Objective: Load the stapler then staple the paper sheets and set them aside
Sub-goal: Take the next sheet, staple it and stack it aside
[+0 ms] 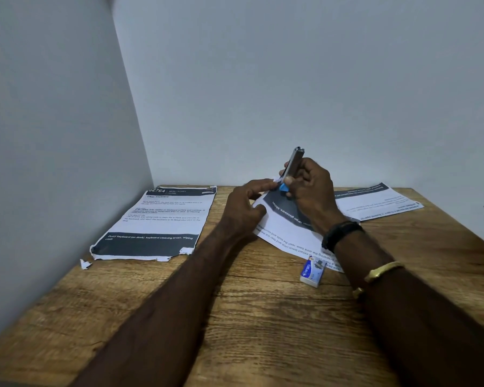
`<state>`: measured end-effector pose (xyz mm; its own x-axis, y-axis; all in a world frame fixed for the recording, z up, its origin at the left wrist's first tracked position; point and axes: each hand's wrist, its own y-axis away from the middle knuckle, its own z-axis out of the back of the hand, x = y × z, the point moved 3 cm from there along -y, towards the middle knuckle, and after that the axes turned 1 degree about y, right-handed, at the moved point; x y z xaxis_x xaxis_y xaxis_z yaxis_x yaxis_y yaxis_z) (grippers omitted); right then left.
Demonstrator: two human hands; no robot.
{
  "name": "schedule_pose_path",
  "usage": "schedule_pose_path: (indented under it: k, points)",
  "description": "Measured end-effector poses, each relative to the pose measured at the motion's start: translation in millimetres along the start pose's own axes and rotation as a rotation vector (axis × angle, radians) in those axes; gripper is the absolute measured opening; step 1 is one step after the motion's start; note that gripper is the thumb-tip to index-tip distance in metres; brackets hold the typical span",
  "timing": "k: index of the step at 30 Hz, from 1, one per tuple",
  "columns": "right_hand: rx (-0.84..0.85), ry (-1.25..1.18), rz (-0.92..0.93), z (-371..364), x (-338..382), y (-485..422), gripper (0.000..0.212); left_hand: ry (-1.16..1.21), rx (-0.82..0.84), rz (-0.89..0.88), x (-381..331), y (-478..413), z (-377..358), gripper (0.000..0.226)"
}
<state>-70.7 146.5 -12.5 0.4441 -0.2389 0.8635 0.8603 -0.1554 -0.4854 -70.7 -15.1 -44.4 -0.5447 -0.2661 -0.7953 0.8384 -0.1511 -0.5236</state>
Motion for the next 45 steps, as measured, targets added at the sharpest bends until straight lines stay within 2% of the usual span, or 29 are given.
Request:
schedule_pose_path:
  k: [7, 13, 17, 20, 22, 24, 27, 29, 33, 42, 45]
  points:
    - [-0.053, 0.015, 0.003, -0.9, 0.0, -2.5, 0.02, 0.008, -0.015, 0.034, -3.1, 2.1, 0.7, 0.063]
    - [-0.007, 0.028, 0.011, -1.7, -2.4, -2.0, 0.019, -0.016, -0.03, 0.045, -4.4, 3.1, 3.2, 0.062]
    - [-0.12, 0.088, 0.086, 1.8, 5.8, -0.1, 0.025, -0.029, -0.109, 0.089, -0.5, 0.3, 8.1, 0.061]
    - [-0.145, 0.237, 0.084, 4.3, 18.0, 1.6, 0.025, -0.035, -0.201, 0.103, 2.1, -5.1, 17.7, 0.057]
    - [-0.054, 0.434, 0.041, 2.3, 25.3, 4.2, 0.018, -0.017, -0.262, 0.119, 3.8, -7.6, 23.9, 0.059]
    - [0.122, 0.625, -0.047, -4.0, 29.2, 9.5, 0.024, -0.001, -0.331, 0.15, 5.3, -8.1, 29.2, 0.061]
    - [0.404, 0.749, -0.209, -17.8, 28.9, 22.8, 0.03, 0.023, -0.456, 0.207, 9.8, -7.4, 38.7, 0.061]
    - [0.476, 0.861, -0.254, -23.3, 26.4, 30.0, 0.032, 0.039, -0.497, 0.25, 11.7, -6.8, 43.5, 0.059]
    - [0.484, 1.058, -0.214, -26.6, 20.8, 34.7, 0.042, 0.07, -0.515, 0.31, 10.6, -4.8, 45.7, 0.061]
    - [0.464, 0.985, -0.255, -26.2, 9.1, 31.3, 0.046, 0.285, -0.531, 0.4, 14.4, -5.9, 40.6, 0.057]
    - [0.299, 0.775, -0.295, -13.8, 7.6, 21.6, 0.036, 0.427, -0.523, 0.432, 12.9, -5.6, 39.4, 0.041]
